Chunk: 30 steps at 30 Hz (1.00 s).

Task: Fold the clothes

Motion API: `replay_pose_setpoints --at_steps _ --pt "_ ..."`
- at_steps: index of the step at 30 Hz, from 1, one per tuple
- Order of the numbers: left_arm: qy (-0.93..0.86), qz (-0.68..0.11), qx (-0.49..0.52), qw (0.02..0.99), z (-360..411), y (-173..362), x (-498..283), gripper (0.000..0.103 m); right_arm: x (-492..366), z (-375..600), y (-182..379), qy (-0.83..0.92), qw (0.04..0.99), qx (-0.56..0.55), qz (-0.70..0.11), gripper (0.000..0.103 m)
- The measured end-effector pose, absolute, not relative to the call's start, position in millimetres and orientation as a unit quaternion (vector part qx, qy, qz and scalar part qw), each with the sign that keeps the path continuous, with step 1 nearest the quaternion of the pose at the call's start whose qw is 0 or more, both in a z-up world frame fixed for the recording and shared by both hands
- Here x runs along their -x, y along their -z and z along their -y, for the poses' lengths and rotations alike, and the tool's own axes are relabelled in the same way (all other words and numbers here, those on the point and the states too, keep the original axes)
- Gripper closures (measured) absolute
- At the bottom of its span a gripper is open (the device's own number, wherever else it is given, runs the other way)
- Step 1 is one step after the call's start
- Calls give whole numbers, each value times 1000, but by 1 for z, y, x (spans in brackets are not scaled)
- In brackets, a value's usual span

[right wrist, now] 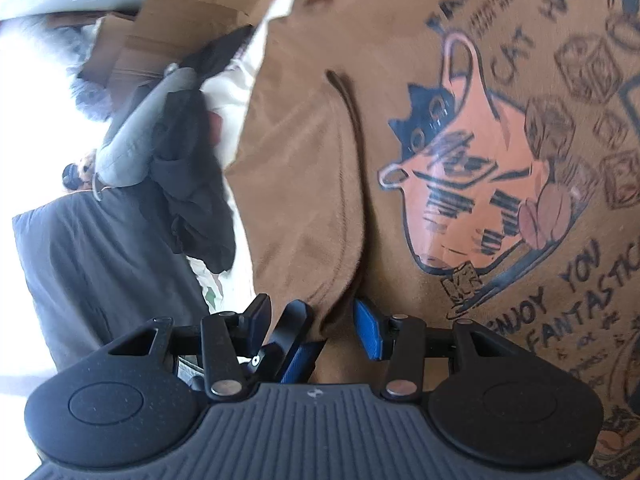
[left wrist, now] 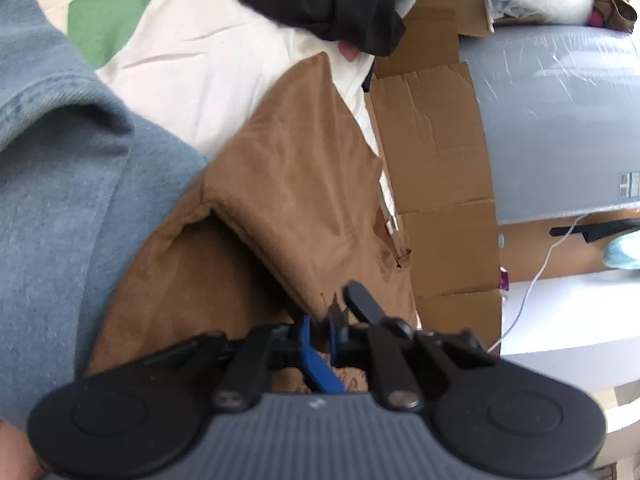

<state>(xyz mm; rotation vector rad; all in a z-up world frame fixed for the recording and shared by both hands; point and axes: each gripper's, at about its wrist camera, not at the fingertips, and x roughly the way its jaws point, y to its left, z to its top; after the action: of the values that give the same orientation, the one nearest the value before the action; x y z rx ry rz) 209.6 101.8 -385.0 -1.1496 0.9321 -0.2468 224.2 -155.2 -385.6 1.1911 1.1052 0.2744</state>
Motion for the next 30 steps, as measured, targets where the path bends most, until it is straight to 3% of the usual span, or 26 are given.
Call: replay_pose_setpoints --at_steps 2,4,6,9,22,27,28,30 --pt "112 -429 514 734 -101 384 -209 95 -226 153 389 -118 675 -532 -497 52" --pt "110 -436 504 737 -101 383 -209 95 -227 152 392 -111 677 -528 -501 62" --pt "103 -445 492 742 -101 381 -206 95 -228 150 392 -108 680 -522 -504 80" --pt "91 -454 465 755 -103 373 -200 91 -232 146 389 -102 693 -501 -509 98" --pt "46 -434 369 820 -133 324 -225 88 -233 143 383 -97 727 -447 -513 101" --pt "-8 -455 362 814 -131 347 -225 95 -233 139 379 -77 744 -414 -518 101" --pt "-17 -456 357 815 -130 350 -224 101 -232 138 378 -67 748 -405 -521 102" --pt "-29 -463 345 816 -128 356 -223 101 -233 132 373 -59 760 -380 -524 100"
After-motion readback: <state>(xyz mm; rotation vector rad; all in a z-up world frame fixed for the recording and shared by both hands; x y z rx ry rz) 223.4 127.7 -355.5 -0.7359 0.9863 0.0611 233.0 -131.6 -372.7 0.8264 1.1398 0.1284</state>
